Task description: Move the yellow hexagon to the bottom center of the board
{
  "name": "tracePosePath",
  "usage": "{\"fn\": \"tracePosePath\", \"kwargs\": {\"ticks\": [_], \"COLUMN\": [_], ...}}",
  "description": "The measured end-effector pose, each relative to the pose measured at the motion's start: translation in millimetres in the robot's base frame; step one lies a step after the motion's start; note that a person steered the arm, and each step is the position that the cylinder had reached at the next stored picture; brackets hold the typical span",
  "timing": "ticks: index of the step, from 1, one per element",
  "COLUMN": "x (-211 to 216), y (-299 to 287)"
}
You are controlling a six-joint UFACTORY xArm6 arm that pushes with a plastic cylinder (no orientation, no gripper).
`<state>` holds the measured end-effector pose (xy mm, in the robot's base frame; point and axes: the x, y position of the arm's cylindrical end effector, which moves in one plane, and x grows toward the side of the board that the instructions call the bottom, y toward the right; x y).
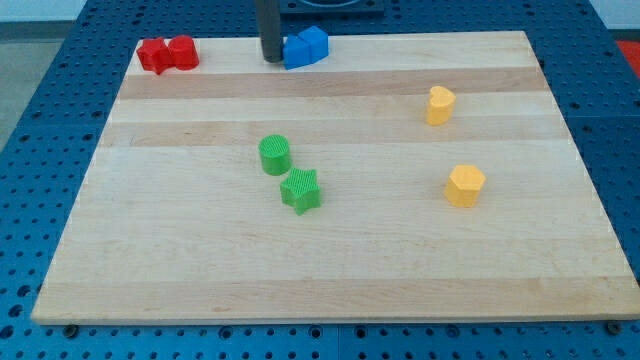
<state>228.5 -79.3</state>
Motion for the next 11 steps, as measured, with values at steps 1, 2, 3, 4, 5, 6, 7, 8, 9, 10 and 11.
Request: {"fn": "tracePosePath", "kwargs": {"ticks": [1,2,3,4,5,6,7,8,9,10,11], "x": [8.0,36.9,78.8,89.6,97.7,94.0,78.9,78.9,80.2,106.2,140.4], "y": [-10.1,-22.0,-20.8,-18.9,-0.6,38.0,85.9,151.1,203.3,226.1,242.3]}}
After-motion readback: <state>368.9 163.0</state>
